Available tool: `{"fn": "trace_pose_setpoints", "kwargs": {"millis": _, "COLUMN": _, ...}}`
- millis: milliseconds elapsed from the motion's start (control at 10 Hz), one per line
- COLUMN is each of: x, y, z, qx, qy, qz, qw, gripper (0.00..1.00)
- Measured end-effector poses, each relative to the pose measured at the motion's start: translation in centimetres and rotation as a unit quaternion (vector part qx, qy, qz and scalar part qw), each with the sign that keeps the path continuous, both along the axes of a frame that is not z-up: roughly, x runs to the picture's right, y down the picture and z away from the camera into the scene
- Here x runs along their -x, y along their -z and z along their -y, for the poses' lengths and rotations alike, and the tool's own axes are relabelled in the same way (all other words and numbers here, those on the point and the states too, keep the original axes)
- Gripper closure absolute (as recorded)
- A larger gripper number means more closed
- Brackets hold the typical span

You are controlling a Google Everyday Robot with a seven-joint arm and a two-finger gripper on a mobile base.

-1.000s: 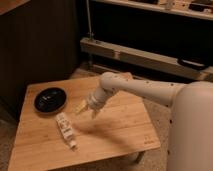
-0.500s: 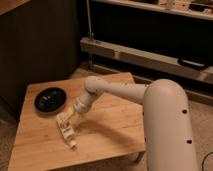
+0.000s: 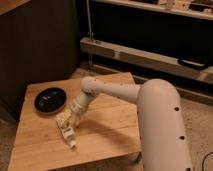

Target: Place the bottle in the ceramic bowl

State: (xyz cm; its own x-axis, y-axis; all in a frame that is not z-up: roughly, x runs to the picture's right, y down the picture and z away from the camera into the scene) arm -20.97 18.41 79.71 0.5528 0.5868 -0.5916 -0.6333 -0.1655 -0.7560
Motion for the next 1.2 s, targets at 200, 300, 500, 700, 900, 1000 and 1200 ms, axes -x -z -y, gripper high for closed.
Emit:
{"fn": "trace_pose_setpoints", "kwargs": {"millis": 200, "x": 0.8, "y": 0.1, "z": -0.5, "qx": -0.003, "qy": 0.019, "qz": -0.005, "qw": 0.9998, "gripper": 0.35}}
{"fn": "trace_pose_setpoints", "kwargs": {"millis": 300, "x": 1.1, "y": 0.1, "z": -0.7, "qx": -0.005, "qy": 0.028, "qz": -0.009, "qw": 0.9996, "gripper": 0.35}}
{"fn": "trace_pose_setpoints", "kwargs": {"millis": 500, "x": 1.3, "y": 0.1, "z": -0.8, "qx": -0.01, "qy": 0.042, "qz": -0.019, "qw": 0.9989, "gripper": 0.35}}
{"fn": "trace_pose_setpoints", "kwargs": {"millis": 700, "x": 1.6, "y": 0.0, "z": -0.9, "qx": -0.012, "qy": 0.054, "qz": -0.03, "qw": 0.998, "gripper": 0.41}}
{"fn": "trace_pose_setpoints", "kwargs": {"millis": 900, "x": 1.6, "y": -0.1, "z": -0.9, "qx": -0.012, "qy": 0.062, "qz": -0.039, "qw": 0.9972, "gripper": 0.62}}
{"fn": "trace_pose_setpoints", "kwargs": {"millis": 1000, "x": 1.6, "y": -0.2, "z": -0.9, "qx": -0.01, "qy": 0.062, "qz": -0.044, "qw": 0.997, "gripper": 0.72}}
{"fn": "trace_pose_setpoints", "kwargs": {"millis": 1200, "x": 1.4, "y": -0.3, "z": -1.1, "qx": 0.0, "qy": 0.058, "qz": -0.049, "qw": 0.9971, "gripper": 0.93}}
